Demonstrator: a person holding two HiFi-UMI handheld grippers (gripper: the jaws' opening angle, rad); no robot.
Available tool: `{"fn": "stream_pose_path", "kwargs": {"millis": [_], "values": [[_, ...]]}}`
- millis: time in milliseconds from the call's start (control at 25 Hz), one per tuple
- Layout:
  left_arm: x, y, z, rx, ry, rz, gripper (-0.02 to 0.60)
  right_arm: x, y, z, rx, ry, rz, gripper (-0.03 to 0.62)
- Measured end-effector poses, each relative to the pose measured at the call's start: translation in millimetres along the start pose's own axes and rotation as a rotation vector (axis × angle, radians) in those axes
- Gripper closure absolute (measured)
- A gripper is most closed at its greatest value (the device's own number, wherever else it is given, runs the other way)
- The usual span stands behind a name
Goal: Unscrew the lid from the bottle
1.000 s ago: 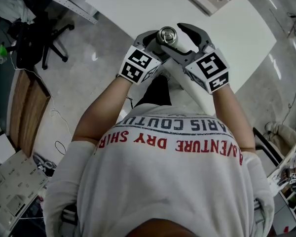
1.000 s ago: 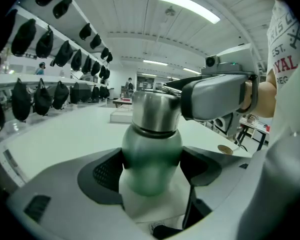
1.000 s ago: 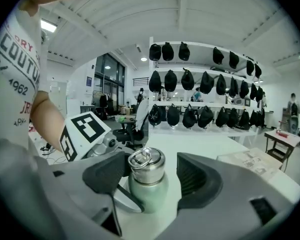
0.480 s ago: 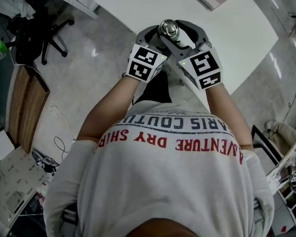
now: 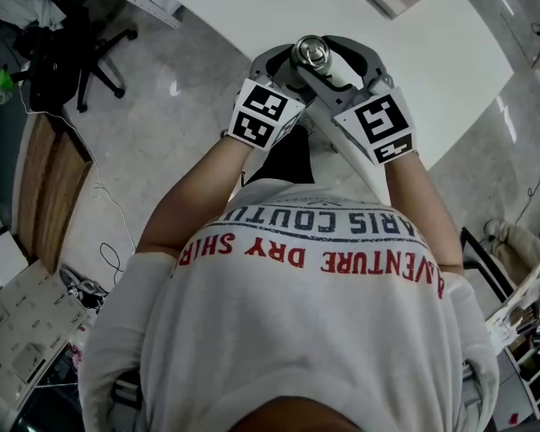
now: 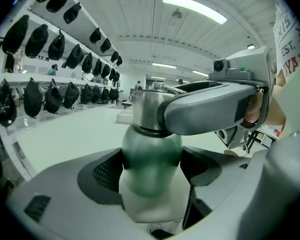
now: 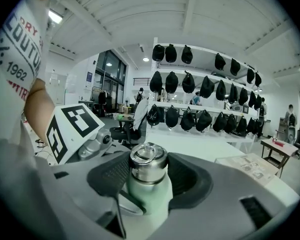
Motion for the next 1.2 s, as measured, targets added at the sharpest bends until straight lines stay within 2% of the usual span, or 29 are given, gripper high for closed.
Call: {"fn": "stream_pose_path", "kwargs": {"millis": [280, 920, 1200], "values": [[-4.2, 0.0, 9.9, 0.136, -0.068, 0.036, 0.21, -2.4, 1.0, -9.7, -0.124, 0.062, -0.007, 0.359], [-17.9, -10.9, 37.0, 0.515, -0.262, 0.224, 0.206, -12.1, -14.4, -32.0, -0.474, 0.211, 0.041, 0.359], [-21.1, -18.0, 36.6, 0.625, -0.336, 0.297, 0.204, -13.0, -15.1, -36.3, -0.572, 0.278, 0.06, 0.359]]}}
Point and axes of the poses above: the fingertips, and each gripper's own axes: y backward along the fingers, z to its left, x out of its underside, the point moved 9 cm from there along y, backward along the fingers, and after that the axes turned 7 degrees about y, right-handed, at the moved point
